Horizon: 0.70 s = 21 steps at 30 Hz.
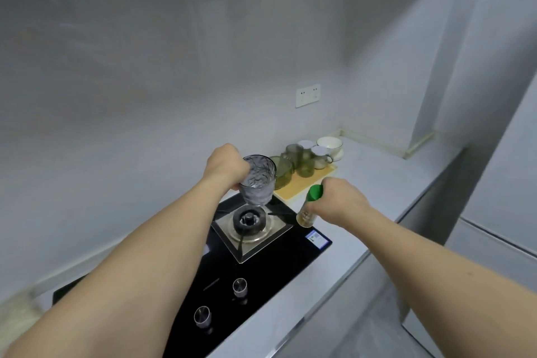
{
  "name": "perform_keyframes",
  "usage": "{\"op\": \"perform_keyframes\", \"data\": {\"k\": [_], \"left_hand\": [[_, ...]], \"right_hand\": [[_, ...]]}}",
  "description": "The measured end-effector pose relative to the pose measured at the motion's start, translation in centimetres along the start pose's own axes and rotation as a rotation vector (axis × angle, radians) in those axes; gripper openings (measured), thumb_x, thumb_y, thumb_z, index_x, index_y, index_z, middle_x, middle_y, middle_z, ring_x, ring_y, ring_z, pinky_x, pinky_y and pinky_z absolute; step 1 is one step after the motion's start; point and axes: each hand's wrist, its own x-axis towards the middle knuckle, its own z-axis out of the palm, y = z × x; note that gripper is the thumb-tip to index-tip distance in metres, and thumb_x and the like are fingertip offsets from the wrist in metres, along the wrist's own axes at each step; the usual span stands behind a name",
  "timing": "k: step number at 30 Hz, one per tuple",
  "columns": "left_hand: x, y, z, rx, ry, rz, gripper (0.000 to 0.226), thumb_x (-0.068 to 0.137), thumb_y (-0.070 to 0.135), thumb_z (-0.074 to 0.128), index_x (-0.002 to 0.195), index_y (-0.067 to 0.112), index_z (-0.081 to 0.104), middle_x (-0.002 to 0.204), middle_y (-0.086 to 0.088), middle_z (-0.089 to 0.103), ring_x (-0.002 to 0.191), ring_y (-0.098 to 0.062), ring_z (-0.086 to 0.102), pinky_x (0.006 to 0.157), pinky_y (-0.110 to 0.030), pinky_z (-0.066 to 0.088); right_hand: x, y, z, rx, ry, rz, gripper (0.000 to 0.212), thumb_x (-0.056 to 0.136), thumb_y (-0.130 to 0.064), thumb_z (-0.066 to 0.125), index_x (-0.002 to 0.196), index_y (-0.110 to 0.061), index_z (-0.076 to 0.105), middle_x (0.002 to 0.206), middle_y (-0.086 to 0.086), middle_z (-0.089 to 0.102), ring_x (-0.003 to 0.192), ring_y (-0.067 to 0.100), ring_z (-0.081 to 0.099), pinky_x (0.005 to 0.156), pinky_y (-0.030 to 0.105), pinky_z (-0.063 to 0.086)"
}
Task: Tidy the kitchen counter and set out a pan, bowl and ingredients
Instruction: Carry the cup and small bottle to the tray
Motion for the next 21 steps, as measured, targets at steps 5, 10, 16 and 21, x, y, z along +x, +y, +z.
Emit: {"op": "perform_keyframes", "data": {"k": [5, 10, 16, 21], "left_hand": [[4.9, 1.9, 4.9, -0.038, -0.054, -0.023, 0.021, 0.076, -0.001, 0.043, 0.074, -0.003, 0.064, 0.065, -0.019, 0.068, 0.051, -0.03, 0.069, 0.059, -0.033, 0.06], [10.9, 2.0, 9.5, -0.118, -0.079, -0.134, 0.017, 0.081, 0.0, 0.047, 0.077, -0.003, 0.062, 0.066, -0.017, 0.067, 0.047, -0.029, 0.067, 0.048, -0.026, 0.052], [16.4, 1.9, 13.4, -0.232, -0.074, -0.271, 0.012, 0.085, 0.003, 0.049, 0.075, 0.001, 0.054, 0.072, -0.016, 0.062, 0.048, -0.031, 0.066, 0.044, -0.028, 0.051], [19.0, 2.1, 16.4, -0.384, -0.033, -0.411, 0.013, 0.087, 0.005, 0.052, 0.074, 0.003, 0.05, 0.074, -0.014, 0.059, 0.055, -0.037, 0.068, 0.058, -0.041, 0.06]], "right_hand": [[5.4, 4.2, -0.1, -0.006, 0.012, 0.063, 0.029, 0.079, -0.036, 0.064, 0.096, -0.016, 0.053, 0.088, -0.001, 0.056, 0.082, 0.02, 0.06, 0.06, 0.028, 0.045], [12.7, 6.6, -0.3, -0.028, 0.016, 0.077, 0.03, 0.079, -0.037, 0.064, 0.097, -0.017, 0.052, 0.091, -0.001, 0.057, 0.083, 0.02, 0.06, 0.063, 0.03, 0.047], [19.6, 7.7, 0.7, -0.033, 0.01, 0.056, 0.034, 0.079, -0.044, 0.064, 0.098, -0.019, 0.05, 0.092, -0.001, 0.058, 0.083, 0.02, 0.059, 0.063, 0.03, 0.046], [23.7, 8.9, 1.7, -0.004, -0.036, 0.051, 0.037, 0.077, -0.046, 0.065, 0.098, -0.019, 0.051, 0.093, -0.001, 0.058, 0.085, 0.021, 0.059, 0.064, 0.03, 0.045]]}}
